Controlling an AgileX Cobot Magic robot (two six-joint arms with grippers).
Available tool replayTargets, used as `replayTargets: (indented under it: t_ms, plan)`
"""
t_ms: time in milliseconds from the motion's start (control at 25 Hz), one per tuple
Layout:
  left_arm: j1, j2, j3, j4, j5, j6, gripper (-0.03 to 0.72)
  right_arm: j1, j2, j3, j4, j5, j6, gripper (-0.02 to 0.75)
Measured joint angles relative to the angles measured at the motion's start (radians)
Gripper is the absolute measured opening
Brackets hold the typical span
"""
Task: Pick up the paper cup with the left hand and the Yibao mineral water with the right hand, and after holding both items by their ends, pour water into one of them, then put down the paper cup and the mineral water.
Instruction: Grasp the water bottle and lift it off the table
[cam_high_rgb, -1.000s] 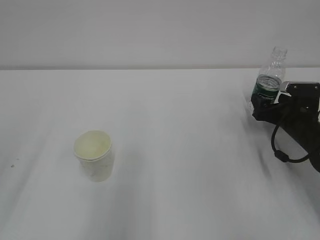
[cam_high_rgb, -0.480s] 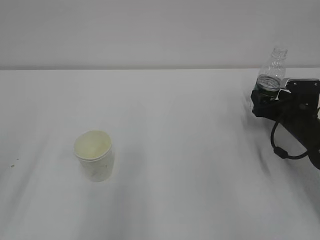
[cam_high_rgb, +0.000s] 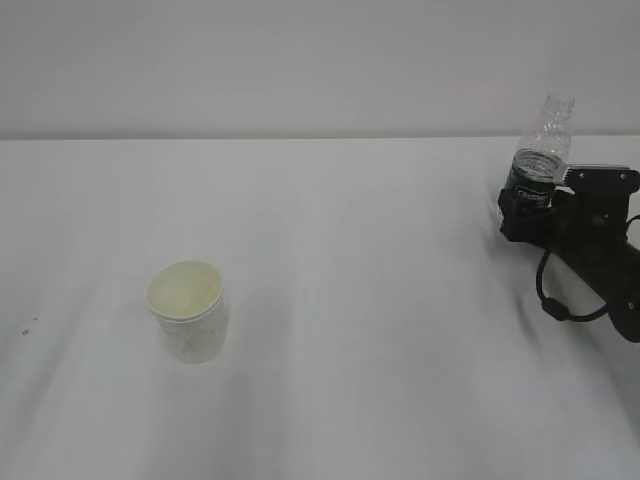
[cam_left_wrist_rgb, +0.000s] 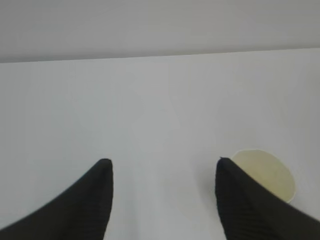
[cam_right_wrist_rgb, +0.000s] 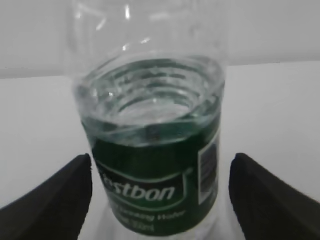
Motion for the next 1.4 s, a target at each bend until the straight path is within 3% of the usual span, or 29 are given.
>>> replayTargets:
  t_ms: [1200,1400]
  plan:
    - [0.0,0.0,0.002,-0.003,-0.012,0.0,0.449,0.0,0.032,-0.074,0.012,-0.029,0.019,0.645]
    - [0.0,0.0,0.002,-0.003,-0.012,0.0,0.448,0.0,0.032,-0.074,0.012,-0.029,0.019,0.617]
